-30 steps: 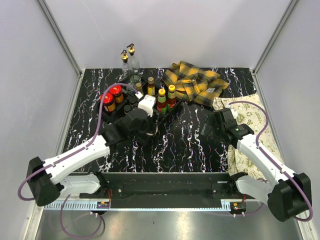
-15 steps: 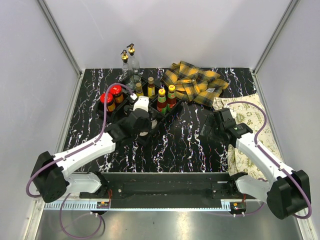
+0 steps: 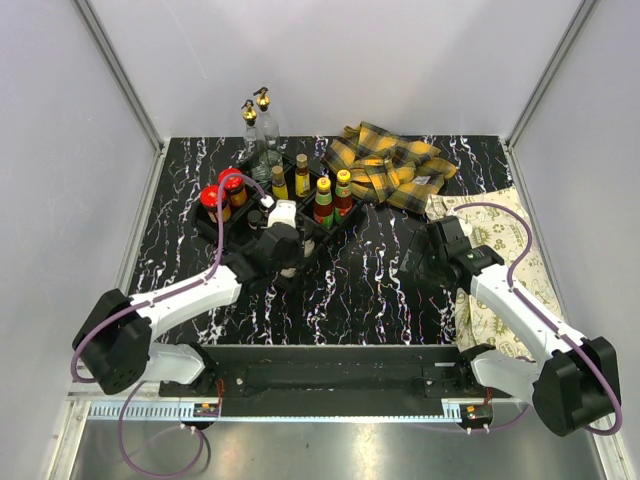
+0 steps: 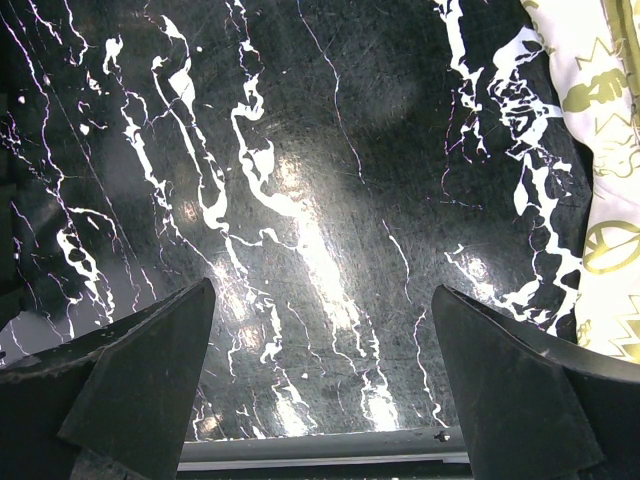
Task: Organize the condiment bottles
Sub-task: Place the bottle in the storage box.
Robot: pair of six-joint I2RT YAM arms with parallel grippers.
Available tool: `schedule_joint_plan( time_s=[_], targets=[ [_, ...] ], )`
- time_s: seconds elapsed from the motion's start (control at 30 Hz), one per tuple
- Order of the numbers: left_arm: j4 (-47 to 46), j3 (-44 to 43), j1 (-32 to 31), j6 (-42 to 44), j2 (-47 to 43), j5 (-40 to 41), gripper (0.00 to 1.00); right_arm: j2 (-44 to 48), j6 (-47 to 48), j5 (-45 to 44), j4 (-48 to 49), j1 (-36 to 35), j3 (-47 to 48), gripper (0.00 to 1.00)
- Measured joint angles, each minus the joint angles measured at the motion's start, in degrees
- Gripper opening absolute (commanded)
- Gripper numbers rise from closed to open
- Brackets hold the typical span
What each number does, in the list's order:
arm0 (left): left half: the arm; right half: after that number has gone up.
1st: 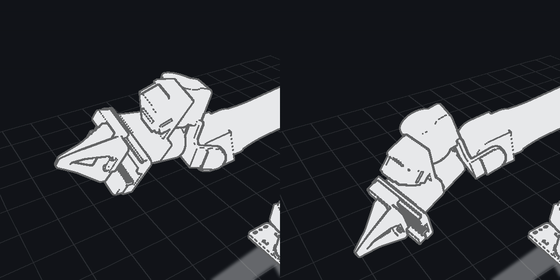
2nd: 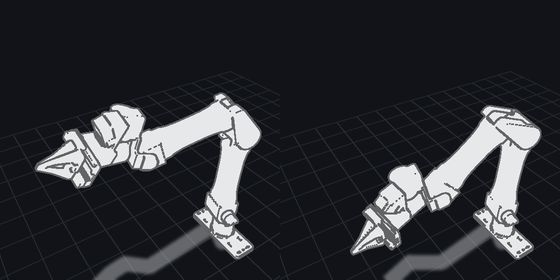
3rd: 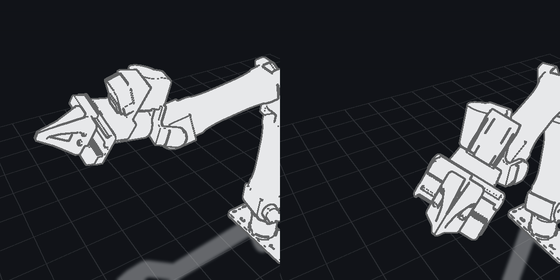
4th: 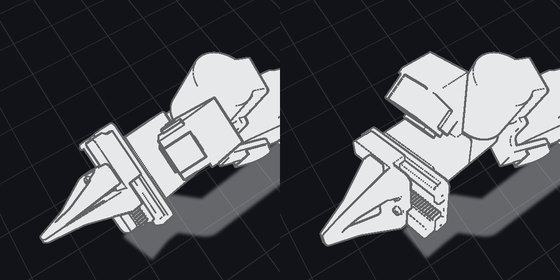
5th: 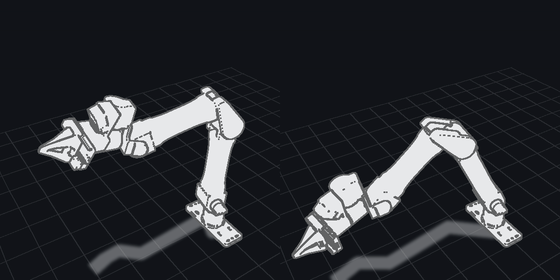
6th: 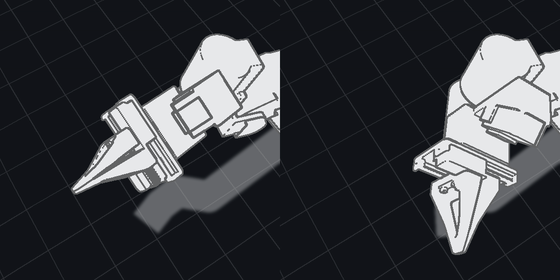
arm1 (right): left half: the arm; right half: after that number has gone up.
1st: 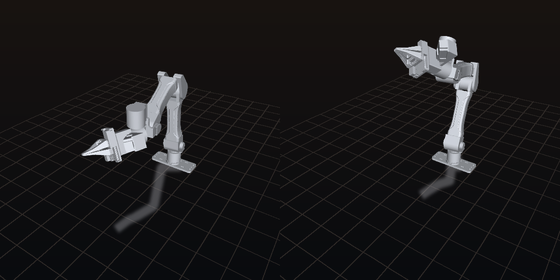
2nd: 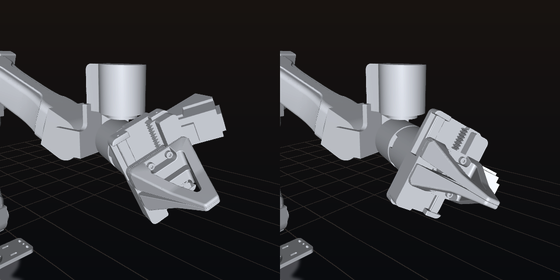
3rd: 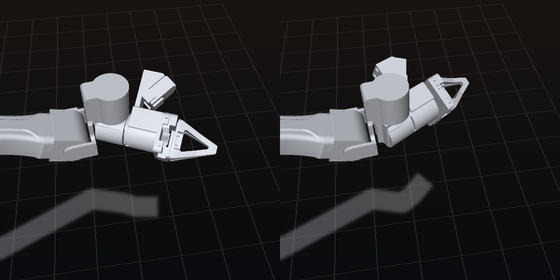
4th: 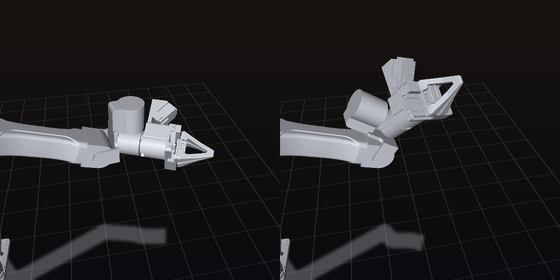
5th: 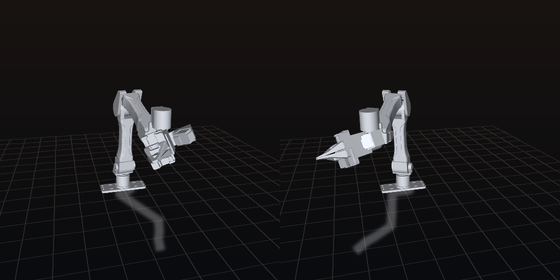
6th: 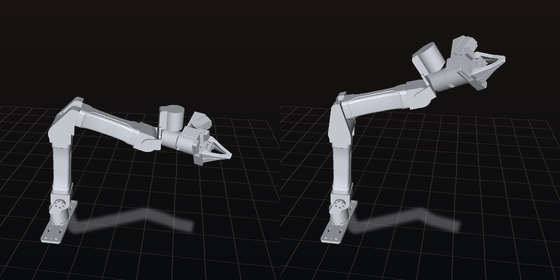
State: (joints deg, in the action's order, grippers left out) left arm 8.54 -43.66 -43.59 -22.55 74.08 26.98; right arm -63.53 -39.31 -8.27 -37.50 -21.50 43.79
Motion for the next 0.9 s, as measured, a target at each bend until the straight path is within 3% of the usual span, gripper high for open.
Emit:
schedule_joint_plan(
  time_s=[0.17, 0.3, 0.37, 0.63, 0.73, 0.77, 0.9],
  targets=[
    [-1.2, 0.2, 0.1, 0.0, 1.7, -0.2, 0.18, 0.0, 0.0, 0.0, 0.0, 0.0, 0.0, 1.0],
    [-2.1, 0.2, 0.1, 0.0, 2.9, -0.3, 0.49, -0.1, 0.0, 0.0, 0.0, 0.0, 0.0, 1.0],
    [-2.3, 0.2, 0.1, -0.2, 3.3, -0.3, 0.56, -0.1, 0.0, 0.0, 0.0, 0.0, 0.0, 1.0],
    [-4.1, 1.1, 0.2, -0.4, 3.3, -0.7, 0.72, -0.1, 0.0, 0.4, 0.0, 0.1, 0.0, 1.0],
    [-4.2, 1.1, 0.2, -0.5, 3.3, -0.7, 0.85, -0.1, 0.0, 0.5, 0.0, 0.1, 0.0, 1.0],
    [-4.2, 1.1, 0.2, -0.5, 3.3, -0.7, 0.99, -0.1, 0.0, 0.5, 0.0, 0.1, 0.0, 1.0],
    [-3.9, 1.2, 0.2, -1.0, 2.6, -0.4, 0.99, 0.3, 0.2, 1.2, 0.1, 0.1, 0.0, 1.0]
  ],
)
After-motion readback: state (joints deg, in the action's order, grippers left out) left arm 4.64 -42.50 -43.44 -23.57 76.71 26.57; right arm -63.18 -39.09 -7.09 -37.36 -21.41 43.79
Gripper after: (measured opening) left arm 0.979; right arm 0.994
